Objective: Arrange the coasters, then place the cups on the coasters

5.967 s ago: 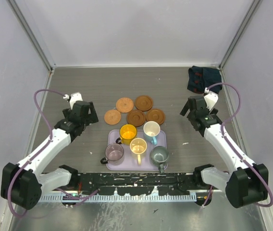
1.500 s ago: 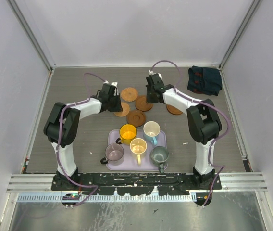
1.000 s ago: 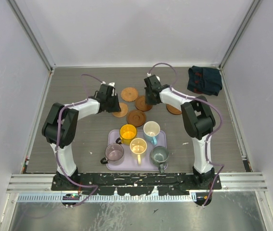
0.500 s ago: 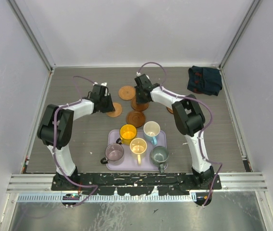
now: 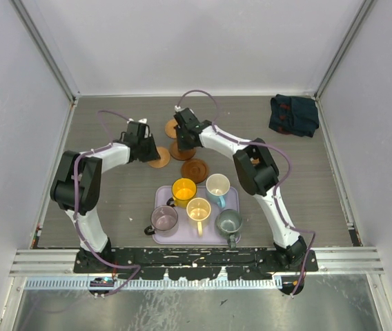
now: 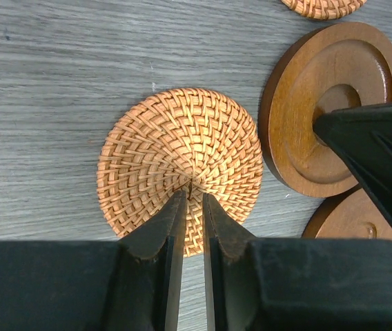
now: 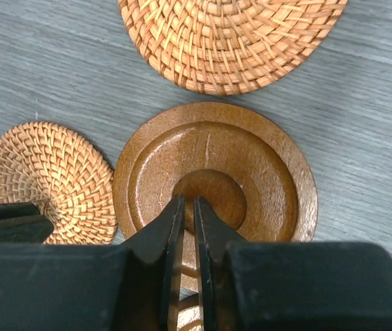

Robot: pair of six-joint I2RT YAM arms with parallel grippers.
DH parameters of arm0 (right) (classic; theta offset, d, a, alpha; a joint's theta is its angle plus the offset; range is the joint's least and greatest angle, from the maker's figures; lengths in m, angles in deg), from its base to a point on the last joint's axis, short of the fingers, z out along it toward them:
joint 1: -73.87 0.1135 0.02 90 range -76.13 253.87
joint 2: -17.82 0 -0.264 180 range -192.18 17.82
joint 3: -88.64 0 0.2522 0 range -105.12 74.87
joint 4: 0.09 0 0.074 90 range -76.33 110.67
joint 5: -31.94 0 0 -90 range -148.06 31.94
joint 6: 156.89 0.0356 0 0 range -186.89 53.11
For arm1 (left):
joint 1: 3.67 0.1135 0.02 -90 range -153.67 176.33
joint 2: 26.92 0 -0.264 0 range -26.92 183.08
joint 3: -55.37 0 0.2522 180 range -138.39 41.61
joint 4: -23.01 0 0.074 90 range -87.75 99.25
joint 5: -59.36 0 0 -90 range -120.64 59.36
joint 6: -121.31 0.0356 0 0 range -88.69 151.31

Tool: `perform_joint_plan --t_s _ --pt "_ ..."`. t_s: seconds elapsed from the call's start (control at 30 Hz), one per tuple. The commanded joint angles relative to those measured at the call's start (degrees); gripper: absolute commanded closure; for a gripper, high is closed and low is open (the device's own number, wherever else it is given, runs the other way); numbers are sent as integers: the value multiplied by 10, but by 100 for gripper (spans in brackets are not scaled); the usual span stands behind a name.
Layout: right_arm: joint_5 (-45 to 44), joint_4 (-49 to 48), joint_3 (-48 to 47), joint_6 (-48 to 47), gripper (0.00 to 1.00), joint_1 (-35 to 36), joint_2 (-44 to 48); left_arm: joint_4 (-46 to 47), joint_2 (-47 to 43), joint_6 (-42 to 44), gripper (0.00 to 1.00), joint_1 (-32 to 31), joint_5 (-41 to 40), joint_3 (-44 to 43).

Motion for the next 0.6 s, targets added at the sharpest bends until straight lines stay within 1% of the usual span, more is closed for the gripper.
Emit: perform_joint_plan --t_s 0.0,0.17,0.33,0.47,0.57 --pt "-18 27 -53 -30 82 1 17 -13 -11 5 82 8 -16 9" --pt "-39 25 -134 -44 77 -17 12 -11 -9 2 82 8 -10 9" --pt "-23 25 -203 -37 75 -43 -26 -2 -12 4 82 8 14 14" --pt "-8 22 -229 -34 74 -58 -48 -4 -20 9 84 9 50 24" --pt "5 12 -232 -42 74 -60 -67 -5 -36 11 84 8 57 45"
